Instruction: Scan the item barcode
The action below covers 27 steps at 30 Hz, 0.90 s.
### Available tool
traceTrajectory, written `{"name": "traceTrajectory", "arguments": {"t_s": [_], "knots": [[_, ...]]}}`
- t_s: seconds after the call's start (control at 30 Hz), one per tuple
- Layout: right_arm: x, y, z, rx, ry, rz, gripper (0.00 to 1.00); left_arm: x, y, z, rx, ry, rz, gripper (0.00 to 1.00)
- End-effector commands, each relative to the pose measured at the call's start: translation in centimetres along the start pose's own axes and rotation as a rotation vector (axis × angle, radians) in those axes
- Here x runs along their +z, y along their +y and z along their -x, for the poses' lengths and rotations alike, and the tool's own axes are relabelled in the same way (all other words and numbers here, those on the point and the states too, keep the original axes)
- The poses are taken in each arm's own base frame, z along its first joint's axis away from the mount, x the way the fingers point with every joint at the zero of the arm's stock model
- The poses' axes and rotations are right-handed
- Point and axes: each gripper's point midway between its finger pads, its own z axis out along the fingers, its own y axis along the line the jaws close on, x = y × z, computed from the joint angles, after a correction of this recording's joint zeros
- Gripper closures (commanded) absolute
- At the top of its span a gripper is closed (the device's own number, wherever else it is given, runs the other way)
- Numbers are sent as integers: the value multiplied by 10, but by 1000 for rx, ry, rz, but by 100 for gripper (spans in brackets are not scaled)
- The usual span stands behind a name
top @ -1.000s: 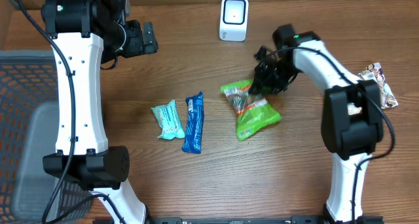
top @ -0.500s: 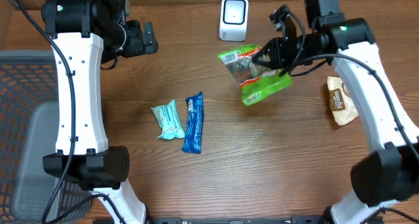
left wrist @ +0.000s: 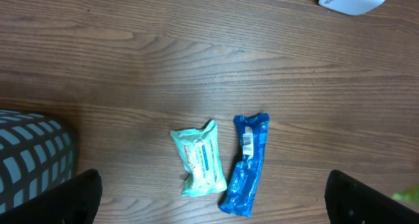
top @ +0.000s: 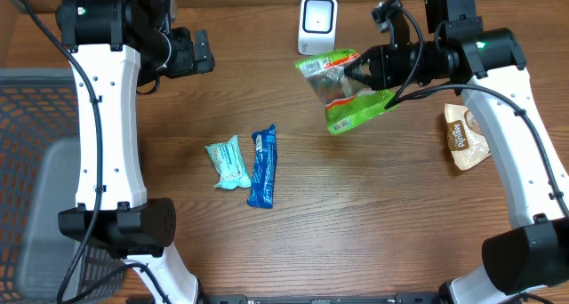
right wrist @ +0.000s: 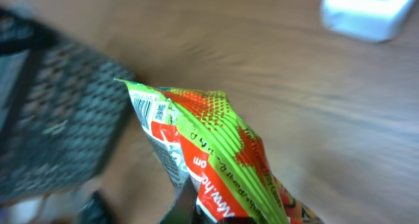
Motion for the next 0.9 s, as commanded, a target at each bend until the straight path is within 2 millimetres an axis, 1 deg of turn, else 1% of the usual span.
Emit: {"name": "traceTrajectory", "arguments": {"t_s": [0.0, 0.03, 0.13, 0.2, 0.23, 0.37, 0.47, 0.57, 0.67, 0.77, 0.8, 0.83, 0.87], "knots": [[-13, -18, 27, 32, -128, -294, 96, -4, -1, 2, -9, -15, 3, 0], [-12, -28, 34, 30, -166, -396, 96, -4, -1, 2, -9, -15, 3, 0], [-15, -48, 55, -24, -278, -680, 96, -4, -1, 2, -9, -15, 3, 0], [-18, -57, 68, -73, -345, -844, 96, -4, -1, 2, -9, -15, 3, 0], [-16, -61, 75, -129, -362, -926, 96, -4, -1, 2, -9, -15, 3, 0], [-1, -77, 95, -283, -380, -1118, 96, -4, -1, 2, -9, -15, 3, 0], [14, -97, 110, -374, -390, -1250, 96, -4, -1, 2, -9, -15, 3, 0], [19, -115, 124, -386, -461, -1387, 96, -4, -1, 2, -9, -15, 3, 0], [33, -126, 134, -463, -471, -1443, 96, -4, -1, 2, -9, -15, 3, 0], [52, -135, 140, -557, -451, -1464, 96, -4, -1, 2, -9, -15, 3, 0], [67, -143, 139, -625, -410, -1465, 96, -4, -1, 2, -9, -15, 2, 0], [78, -148, 135, -664, -373, -1459, 96, -4, -1, 2, -9, -15, 2, 0], [84, -152, 133, -685, -351, -1463, 96, -4, -1, 2, -9, -15, 2, 0]]}}
